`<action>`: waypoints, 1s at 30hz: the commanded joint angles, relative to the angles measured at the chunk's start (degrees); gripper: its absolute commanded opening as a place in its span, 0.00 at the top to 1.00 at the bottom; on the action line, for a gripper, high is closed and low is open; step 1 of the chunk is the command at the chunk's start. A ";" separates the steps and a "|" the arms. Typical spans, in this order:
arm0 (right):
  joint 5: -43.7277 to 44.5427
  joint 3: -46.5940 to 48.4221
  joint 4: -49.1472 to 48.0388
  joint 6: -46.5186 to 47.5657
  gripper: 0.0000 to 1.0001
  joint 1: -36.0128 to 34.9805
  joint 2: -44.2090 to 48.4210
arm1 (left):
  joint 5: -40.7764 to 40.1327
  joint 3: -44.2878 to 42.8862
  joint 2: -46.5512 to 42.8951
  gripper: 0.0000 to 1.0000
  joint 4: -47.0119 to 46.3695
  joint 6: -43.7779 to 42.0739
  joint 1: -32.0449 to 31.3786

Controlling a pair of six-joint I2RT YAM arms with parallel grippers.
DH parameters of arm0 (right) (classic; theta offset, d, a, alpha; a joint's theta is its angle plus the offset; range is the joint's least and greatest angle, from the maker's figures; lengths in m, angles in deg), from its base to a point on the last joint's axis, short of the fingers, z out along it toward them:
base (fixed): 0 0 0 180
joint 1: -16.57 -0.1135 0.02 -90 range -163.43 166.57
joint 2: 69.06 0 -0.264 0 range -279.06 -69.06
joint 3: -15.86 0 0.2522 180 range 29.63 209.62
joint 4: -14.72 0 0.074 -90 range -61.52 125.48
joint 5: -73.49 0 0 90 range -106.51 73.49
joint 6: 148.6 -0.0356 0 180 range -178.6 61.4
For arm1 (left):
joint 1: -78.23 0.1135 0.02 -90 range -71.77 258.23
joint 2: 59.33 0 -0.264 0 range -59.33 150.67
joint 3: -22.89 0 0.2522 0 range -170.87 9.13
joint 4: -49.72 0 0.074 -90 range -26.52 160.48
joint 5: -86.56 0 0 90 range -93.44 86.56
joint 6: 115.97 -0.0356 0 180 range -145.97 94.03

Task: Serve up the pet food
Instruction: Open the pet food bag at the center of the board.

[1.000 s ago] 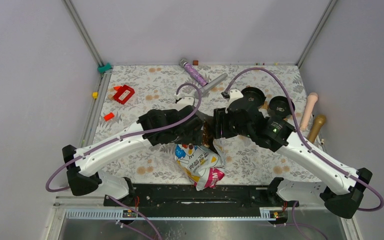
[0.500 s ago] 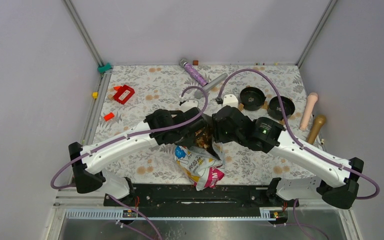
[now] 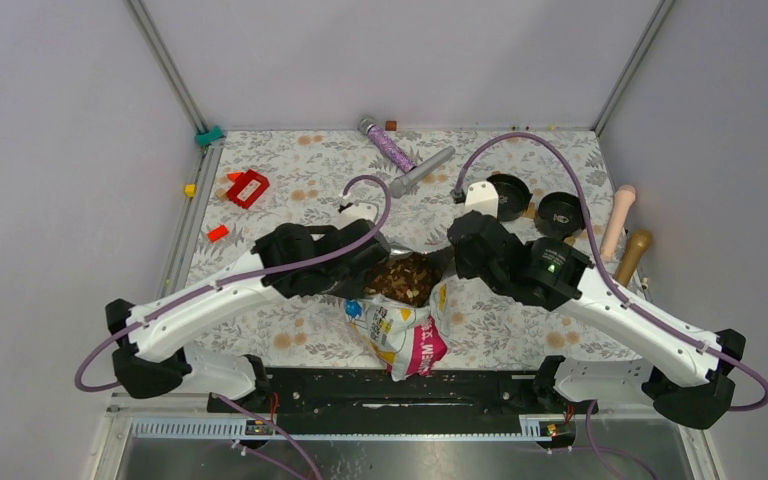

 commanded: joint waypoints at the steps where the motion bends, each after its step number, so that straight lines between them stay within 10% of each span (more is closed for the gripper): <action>1: 10.06 2.27 -2.47 8.53 1.00 9.65 3.59 | -6.44 2.85 -11.71 1.00 2.52 -4.93 0.20; 12: -1.90 0.77 -12.14 16.27 1.00 11.50 1.26 | -16.30 12.00 -19.37 1.00 -12.22 -3.36 1.78; 30: -16.73 5.95 -25.21 15.24 0.97 11.53 -10.76 | -10.29 2.03 -6.76 1.00 -26.69 -17.54 29.70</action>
